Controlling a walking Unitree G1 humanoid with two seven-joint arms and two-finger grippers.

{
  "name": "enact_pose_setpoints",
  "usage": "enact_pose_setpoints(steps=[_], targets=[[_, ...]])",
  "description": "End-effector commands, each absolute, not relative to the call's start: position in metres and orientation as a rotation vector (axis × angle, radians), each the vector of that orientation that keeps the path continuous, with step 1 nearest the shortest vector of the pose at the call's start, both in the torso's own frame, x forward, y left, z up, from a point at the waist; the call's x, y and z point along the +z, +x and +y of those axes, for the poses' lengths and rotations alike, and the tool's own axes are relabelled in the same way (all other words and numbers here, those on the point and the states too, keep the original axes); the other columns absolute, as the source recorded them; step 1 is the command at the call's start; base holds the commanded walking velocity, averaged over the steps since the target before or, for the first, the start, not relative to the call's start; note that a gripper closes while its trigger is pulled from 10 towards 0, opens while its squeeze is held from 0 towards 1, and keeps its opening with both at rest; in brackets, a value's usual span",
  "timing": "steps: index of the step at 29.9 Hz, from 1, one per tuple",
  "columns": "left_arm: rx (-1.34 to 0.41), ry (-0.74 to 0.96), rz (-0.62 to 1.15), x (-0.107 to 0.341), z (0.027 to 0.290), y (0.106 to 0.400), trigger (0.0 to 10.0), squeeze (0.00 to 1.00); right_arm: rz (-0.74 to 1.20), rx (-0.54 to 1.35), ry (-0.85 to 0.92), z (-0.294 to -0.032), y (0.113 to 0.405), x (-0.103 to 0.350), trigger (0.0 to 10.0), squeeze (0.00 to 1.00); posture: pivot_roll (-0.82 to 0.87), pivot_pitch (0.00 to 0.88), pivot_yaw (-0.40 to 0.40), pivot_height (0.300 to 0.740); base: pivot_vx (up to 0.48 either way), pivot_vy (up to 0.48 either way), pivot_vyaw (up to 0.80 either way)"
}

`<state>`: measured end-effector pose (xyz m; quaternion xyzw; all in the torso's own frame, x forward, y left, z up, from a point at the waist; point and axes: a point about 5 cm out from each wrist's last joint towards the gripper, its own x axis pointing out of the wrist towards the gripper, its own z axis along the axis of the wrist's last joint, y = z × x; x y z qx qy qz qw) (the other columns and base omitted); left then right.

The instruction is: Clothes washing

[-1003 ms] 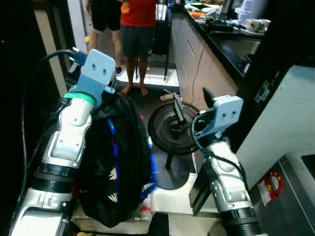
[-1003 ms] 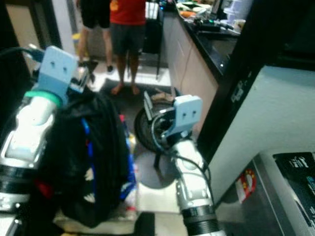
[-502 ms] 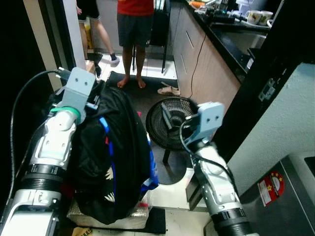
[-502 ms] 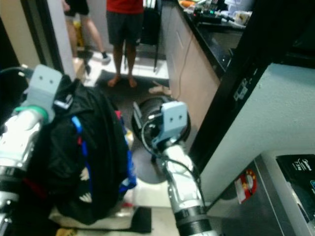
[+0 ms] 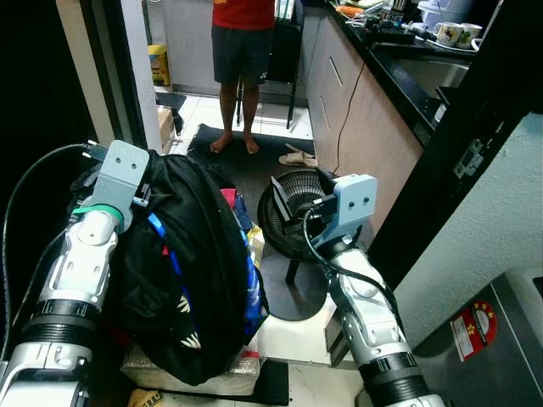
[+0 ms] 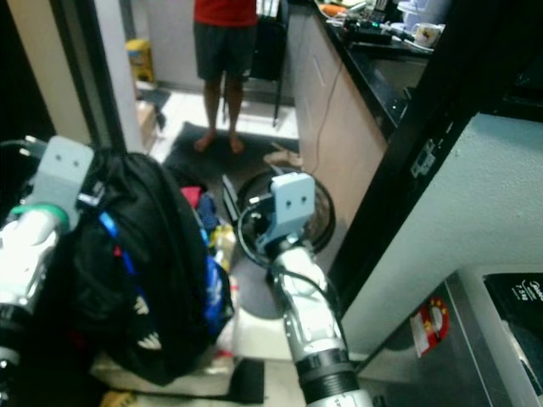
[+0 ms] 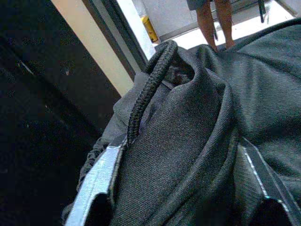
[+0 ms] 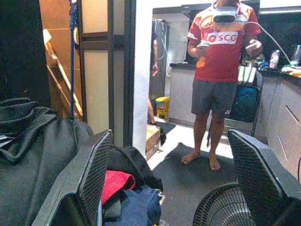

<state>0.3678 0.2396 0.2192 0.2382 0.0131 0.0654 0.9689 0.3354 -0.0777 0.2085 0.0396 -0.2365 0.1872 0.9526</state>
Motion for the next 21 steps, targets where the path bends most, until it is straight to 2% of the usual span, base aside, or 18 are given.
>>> enact_pose_setpoints(steps=[1, 5, 10, 12, 14, 16, 17, 18, 21], targets=[[0.118, 0.488, 0.126, 0.193, 0.24, 0.365, 0.0, 0.0, -0.472, 0.365, 0.086, -0.083, 0.337, 0.205, 10.0, 0.0, 0.14, 0.053, -0.07, 0.74, 0.0, 0.0, 0.0], [0.118, 0.483, 0.102, 0.195, 0.237, 0.366, 0.0, 0.0, -0.474, 0.365, 0.083, -0.084, 0.337, 0.205, 10.0, 0.0, 0.13, 0.046, -0.076, 0.74, 0.0, 0.0, 0.0], [0.109, 0.383, -0.111, 0.237, 0.217, 0.36, 0.0, 0.0, -0.497, 0.361, 0.075, -0.086, 0.34, 0.212, 10.0, 0.0, 0.11, 0.036, -0.076, 0.74, 0.0, 0.0, 0.0], [0.109, 0.383, -0.111, 0.237, 0.217, 0.36, 0.0, 0.0, -0.497, 0.361, 0.075, -0.086, 0.34, 0.212, 10.0, 0.0, 0.11, 0.036, -0.076, 0.74, 0.0, 0.0, 0.0], [0.098, 0.331, -0.219, 0.262, 0.208, 0.354, 0.0, 0.0, -0.514, 0.35, 0.079, -0.088, 0.339, 0.217, 10.0, 0.0, 0.1, 0.037, -0.065, 0.74, 0.0, 0.0, 0.0], [0.098, 0.331, -0.219, 0.262, 0.208, 0.354, 0.0, 0.0, -0.514, 0.35, 0.079, -0.088, 0.339, 0.217, 10.0, 0.0, 0.1, 0.037, -0.065, 0.74, 0.0, 0.0, 0.0], [0.089, 0.314, -0.276, 0.274, 0.204, 0.351, 7.4, 0.0, -0.525, 0.345, 0.081, -0.089, 0.338, 0.22, 10.0, 0.0, 0.1, 0.037, -0.063, 0.74, 0.0, 0.0, 0.0], [0.064, 0.304, -0.353, 0.29, 0.198, 0.345, 10.0, 0.0, -0.543, 0.338, 0.084, -0.09, 0.337, 0.225, 10.0, 0.0, 0.1, 0.037, -0.057, 0.74, 0.0, 0.0, 0.0], [0.019, 0.297, -0.439, 0.307, 0.19, 0.336, 10.0, 0.0, -0.568, 0.33, 0.088, -0.093, 0.335, 0.232, 10.0, 0.0, 0.1, 0.037, -0.055, 0.74, 0.0, 0.0, 0.0]])
